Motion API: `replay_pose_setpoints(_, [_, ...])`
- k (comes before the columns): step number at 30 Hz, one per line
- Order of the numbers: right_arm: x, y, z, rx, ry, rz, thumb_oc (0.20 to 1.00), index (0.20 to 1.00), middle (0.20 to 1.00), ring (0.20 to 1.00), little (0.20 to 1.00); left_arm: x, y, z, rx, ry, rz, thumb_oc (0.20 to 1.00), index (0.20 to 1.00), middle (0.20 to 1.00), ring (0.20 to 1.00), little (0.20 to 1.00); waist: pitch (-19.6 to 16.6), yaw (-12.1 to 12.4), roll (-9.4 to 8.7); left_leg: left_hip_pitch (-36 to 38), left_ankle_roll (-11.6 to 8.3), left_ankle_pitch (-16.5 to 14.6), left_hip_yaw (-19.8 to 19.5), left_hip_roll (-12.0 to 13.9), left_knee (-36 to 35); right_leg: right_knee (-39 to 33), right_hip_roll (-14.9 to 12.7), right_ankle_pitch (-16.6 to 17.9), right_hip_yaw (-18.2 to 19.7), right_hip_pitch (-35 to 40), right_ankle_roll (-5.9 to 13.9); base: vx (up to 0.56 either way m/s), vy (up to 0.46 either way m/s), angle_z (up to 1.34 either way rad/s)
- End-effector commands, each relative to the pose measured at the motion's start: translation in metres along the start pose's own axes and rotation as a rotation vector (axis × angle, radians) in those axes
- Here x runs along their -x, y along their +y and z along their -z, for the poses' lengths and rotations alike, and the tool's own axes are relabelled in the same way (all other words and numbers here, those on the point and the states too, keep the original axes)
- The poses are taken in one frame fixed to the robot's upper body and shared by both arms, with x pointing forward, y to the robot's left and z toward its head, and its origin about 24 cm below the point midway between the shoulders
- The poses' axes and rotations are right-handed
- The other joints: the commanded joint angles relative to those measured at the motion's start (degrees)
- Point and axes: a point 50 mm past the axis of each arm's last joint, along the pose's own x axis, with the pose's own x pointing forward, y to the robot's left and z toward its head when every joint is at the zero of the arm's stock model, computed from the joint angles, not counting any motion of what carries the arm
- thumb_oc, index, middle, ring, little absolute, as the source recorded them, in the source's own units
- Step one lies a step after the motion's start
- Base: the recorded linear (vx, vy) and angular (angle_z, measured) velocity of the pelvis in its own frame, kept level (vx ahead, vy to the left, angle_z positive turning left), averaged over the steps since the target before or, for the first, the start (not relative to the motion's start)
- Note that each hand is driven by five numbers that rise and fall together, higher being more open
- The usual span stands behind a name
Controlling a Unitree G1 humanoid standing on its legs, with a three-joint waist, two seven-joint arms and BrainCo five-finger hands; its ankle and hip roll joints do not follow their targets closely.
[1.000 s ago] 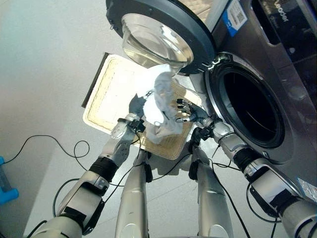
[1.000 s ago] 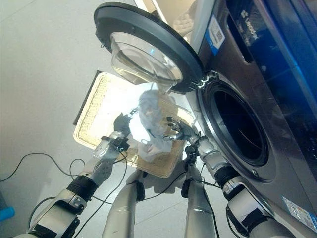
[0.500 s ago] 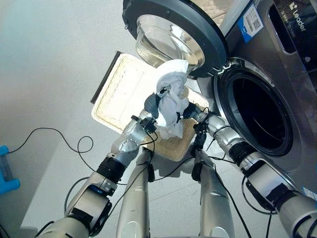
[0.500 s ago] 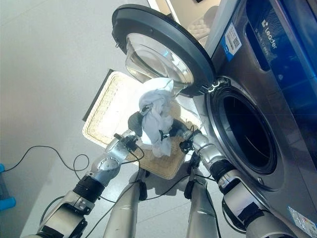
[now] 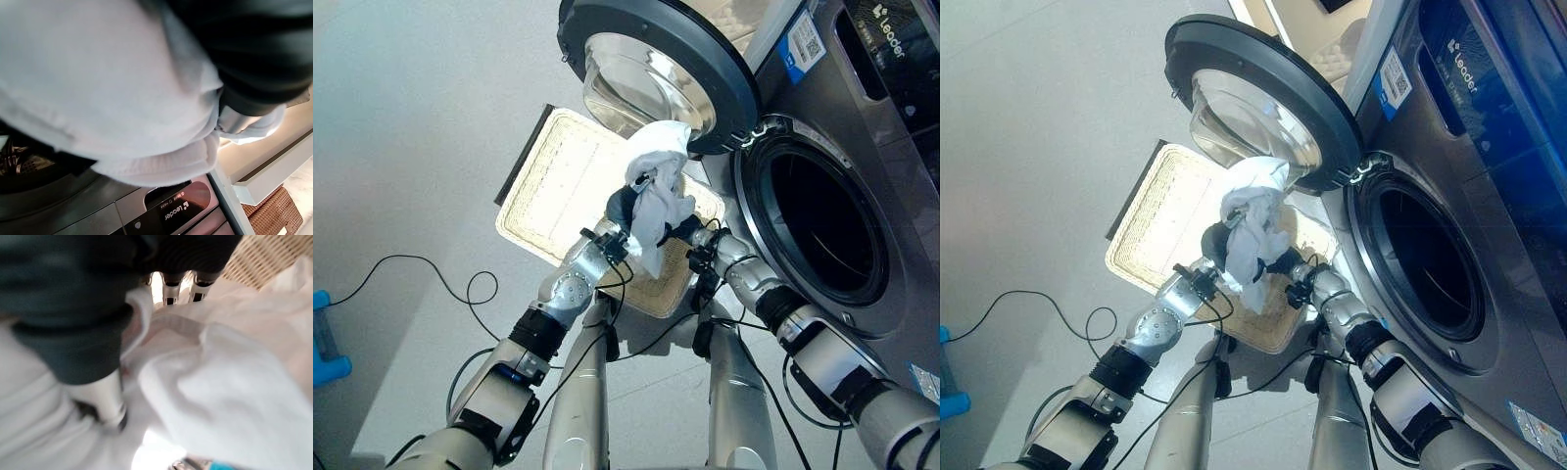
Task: Put the clothes into the washing machine.
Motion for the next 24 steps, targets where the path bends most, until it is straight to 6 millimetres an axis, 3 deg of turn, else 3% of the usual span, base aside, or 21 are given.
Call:
replay_pose_setpoints(1, [-0.024, 0.022, -0.065, -0.099, -0.336, -0.092, 0.200, 0.200, 0.200, 0.200, 0.200, -0.024, -0.056, 0.017, 0.101, 0.009, 0.240, 0.200, 0.200, 0.200, 0.200, 0.200, -1.15, -0.10, 3.43, -0.91, -0.46, -4.58, 2.90, -4.40, 1.90, 4.46, 1.39, -5.59, -2.00, 0.65, 4.29, 0.00, 0.000, 0.00])
replay_pose_setpoints(13, [-0.018, 0.014, -0.067, -0.222, -0.436, -0.015, 0.200, 0.200, 0.200, 0.200, 0.200, -0.023, -0.048, 0.016, -0.006, 0.006, 0.192, 0.200, 0.200, 0.200, 0.200, 0.200, -1.15, -0.72, 3.24, -0.77, -0.61, -4.47, 3.36, -3.95, 1.56, 4.06, 1.51, -5.27, -1.77, 0.64, 4.50, 0.00, 0.000, 0.00])
replay_pose_setpoints(16, [-0.016, 0.012, -0.063, -0.239, -0.440, 0.008, 0.200, 0.200, 0.200, 0.200, 0.200, -0.022, -0.040, 0.013, -0.111, 0.007, 0.154, 0.200, 0.200, 0.200, 0.200, 0.200, -1.15, -0.95, 3.36, -0.65, -0.66, -4.27, 3.66, -3.85, 1.06, 3.71, 1.69, -5.16, -1.81, 0.59, 4.54, 0.00, 0.000, 0.00])
replay_pose_setpoints(17, [-0.016, 0.011, -0.062, -0.247, -0.442, 0.013, 0.200, 0.200, 0.200, 0.200, 0.200, -0.022, -0.038, 0.013, -0.135, 0.011, 0.144, 0.244, 0.244, 0.244, 0.244, 0.244, -1.15, -1.04, 3.35, -0.68, -0.67, -4.23, 3.69, -3.84, 1.02, 3.64, 1.76, -5.13, -1.80, 0.57, 4.52, 0.00, 0.000, 0.00])
replay_pose_setpoints(18, [-0.014, 0.009, -0.060, -0.275, -0.449, 0.031, 0.200, 0.200, 0.200, 0.200, 0.200, -0.021, -0.034, 0.014, -0.186, 0.037, 0.122, 0.765, 0.765, 0.765, 0.765, 0.765, -1.15, -1.17, 3.42, -0.68, -0.72, -4.20, 3.73, -3.75, 1.10, 3.74, 1.77, -5.18, -1.76, 0.58, 4.56, 0.00, 0.000, 0.00])
replay_pose_setpoints(19, [-0.014, 0.008, -0.060, -0.280, -0.450, 0.032, 0.200, 0.200, 0.200, 0.200, 0.200, -0.021, -0.033, 0.014, -0.197, 0.041, 0.119, 1.000, 1.000, 1.000, 1.000, 1.000, -1.15, -1.19, 3.42, -0.69, -0.74, -4.21, 3.73, -3.75, 1.11, 3.72, 1.78, -5.18, -1.75, 0.57, 4.56, 0.00, 0.000, 0.00])
replay_pose_setpoints(24, [-0.008, 0.000, -0.056, -0.365, -0.492, 0.098, 0.200, 0.200, 0.200, 0.200, 0.200, -0.016, -0.017, 0.015, -0.384, 0.114, 0.048, 1.000, 1.000, 1.000, 1.000, 1.000, -1.15, -1.60, 3.64, -0.31, -0.84, -4.14, 4.11, -3.68, 0.90, 3.38, 2.01, -5.21, -1.82, 0.91, 4.59, 0.00, 0.006, 0.00])
